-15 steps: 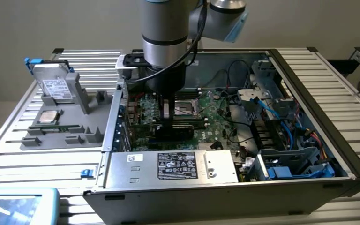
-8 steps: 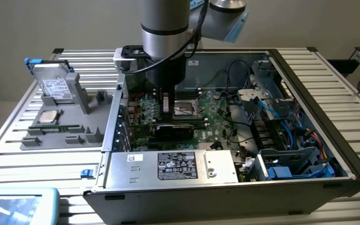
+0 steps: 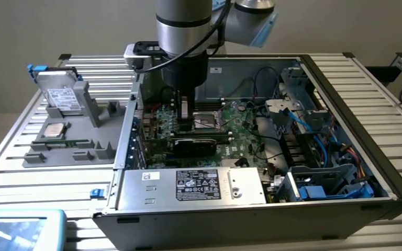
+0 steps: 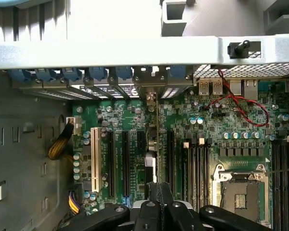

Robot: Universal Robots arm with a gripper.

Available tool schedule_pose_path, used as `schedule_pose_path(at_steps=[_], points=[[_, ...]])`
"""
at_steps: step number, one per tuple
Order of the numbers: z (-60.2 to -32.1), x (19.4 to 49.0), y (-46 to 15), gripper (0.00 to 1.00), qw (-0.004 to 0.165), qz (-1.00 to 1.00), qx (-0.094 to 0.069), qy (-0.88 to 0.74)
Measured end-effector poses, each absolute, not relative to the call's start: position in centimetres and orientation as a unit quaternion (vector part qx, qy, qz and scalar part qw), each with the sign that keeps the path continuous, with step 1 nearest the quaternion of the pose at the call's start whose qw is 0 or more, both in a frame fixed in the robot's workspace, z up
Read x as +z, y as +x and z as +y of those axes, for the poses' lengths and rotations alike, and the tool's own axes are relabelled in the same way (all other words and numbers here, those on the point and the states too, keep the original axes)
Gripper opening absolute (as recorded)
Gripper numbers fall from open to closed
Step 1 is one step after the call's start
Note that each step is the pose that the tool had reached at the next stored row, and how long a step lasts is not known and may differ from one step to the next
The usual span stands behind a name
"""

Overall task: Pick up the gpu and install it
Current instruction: 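Press down on the gpu until it lock into place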

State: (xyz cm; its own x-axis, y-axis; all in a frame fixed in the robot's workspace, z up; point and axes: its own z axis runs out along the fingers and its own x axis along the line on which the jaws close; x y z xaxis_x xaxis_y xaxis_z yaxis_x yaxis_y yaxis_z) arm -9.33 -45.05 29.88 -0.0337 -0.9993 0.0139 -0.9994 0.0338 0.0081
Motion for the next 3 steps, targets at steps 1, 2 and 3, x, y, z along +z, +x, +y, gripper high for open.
schedule_pose_path(at_steps=[1,2,3], points=[[-45.05,29.88,-9.33,0.12,0.008,-0.719,0.002,0.695],[-45.05,29.88,-9.33,0.12,0.008,-0.719,0.002,0.695],[-45.05,29.88,-9.33,0.12,0.008,-0.719,0.002,0.695]])
